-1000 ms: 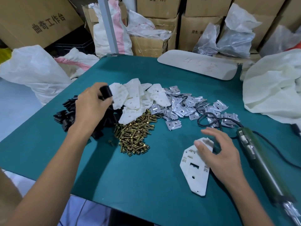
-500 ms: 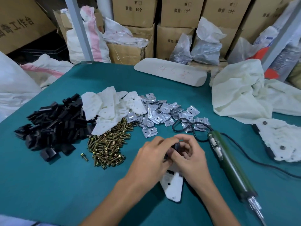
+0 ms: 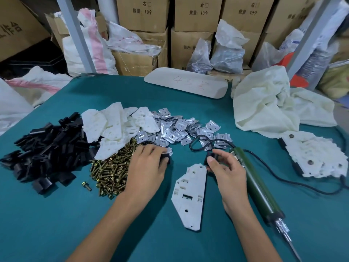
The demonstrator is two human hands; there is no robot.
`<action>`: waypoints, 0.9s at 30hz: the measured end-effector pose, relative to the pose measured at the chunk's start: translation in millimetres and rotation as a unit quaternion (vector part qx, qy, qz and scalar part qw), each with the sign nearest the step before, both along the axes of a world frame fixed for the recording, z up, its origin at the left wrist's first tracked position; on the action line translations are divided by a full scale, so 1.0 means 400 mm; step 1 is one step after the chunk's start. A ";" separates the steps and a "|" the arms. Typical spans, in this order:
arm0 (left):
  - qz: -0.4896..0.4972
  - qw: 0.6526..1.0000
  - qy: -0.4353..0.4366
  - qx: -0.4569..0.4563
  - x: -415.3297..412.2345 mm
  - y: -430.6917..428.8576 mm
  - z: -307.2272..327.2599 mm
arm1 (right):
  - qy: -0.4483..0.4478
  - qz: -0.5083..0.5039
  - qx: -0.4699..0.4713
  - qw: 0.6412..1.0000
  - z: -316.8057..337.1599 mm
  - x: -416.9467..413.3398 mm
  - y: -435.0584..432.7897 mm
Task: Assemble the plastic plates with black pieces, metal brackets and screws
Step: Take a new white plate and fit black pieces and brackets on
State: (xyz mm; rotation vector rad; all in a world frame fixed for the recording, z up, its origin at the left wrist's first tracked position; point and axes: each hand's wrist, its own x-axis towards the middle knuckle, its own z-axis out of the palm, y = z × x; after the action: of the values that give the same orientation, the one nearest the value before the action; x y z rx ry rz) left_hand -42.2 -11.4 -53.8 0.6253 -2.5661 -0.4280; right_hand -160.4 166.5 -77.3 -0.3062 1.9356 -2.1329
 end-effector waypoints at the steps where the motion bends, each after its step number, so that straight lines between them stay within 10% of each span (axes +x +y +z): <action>1: -0.012 1.000 -0.003 0.016 0.004 0.025 0.003 | -0.003 -0.002 0.003 1.000 -0.003 -0.001 -0.002; 7: -0.069 0.974 -0.177 0.124 -0.007 0.142 -0.035 | 0.005 -0.012 0.014 1.000 -0.011 -0.002 -0.007; 17: -0.060 0.911 0.089 0.399 0.010 0.102 -0.066 | 0.005 0.082 0.041 0.996 -0.025 0.014 -0.017; 27: -0.091 0.896 0.084 0.427 0.016 0.104 -0.075 | -0.018 0.121 0.029 0.992 -0.013 0.033 -0.027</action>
State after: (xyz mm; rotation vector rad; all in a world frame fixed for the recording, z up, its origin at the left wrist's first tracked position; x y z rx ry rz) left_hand -35.9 30.3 -83.7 0.5787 -2.1851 -1.6386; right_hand -147.3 155.8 -82.3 -0.4621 1.8326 -1.9114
